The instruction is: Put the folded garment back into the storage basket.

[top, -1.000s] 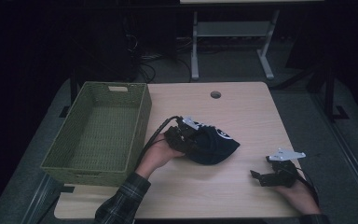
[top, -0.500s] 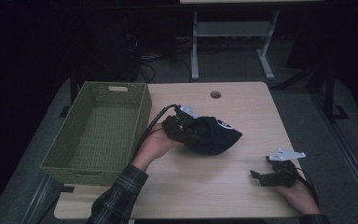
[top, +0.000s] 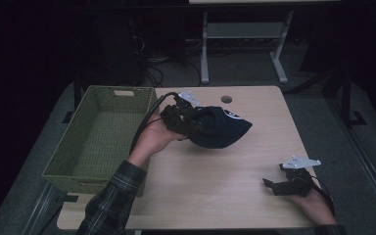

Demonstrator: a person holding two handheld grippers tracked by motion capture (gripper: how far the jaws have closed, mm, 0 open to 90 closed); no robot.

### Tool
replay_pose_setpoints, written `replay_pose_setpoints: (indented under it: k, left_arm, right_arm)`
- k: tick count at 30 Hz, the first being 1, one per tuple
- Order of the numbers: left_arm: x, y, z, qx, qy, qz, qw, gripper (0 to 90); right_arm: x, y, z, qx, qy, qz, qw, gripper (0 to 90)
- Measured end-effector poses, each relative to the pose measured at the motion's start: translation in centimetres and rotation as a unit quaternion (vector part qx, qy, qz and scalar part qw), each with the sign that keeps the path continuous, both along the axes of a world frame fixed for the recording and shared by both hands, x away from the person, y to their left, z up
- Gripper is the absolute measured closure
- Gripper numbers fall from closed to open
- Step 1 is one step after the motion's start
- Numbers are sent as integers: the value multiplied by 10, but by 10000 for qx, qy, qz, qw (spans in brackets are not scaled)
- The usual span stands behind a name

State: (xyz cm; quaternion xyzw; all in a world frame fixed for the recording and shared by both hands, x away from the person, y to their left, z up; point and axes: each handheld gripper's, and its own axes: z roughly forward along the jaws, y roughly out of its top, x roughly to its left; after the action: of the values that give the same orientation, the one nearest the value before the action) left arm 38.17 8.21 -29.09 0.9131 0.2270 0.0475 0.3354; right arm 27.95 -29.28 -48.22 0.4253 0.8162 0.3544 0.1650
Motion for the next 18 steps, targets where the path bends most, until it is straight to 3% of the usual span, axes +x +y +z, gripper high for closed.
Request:
replay_pose_setpoints:
  k: [12,18]
  left_arm:
    - [1,31,38,18,-259,346,9991,698]
    - [-1,52,49,-13,-377,561,9977,698]
  right_arm:
    - [0,0,0,5,4,-6,10000,111]
    - [0,0,0,10,16,-12,10000,111]
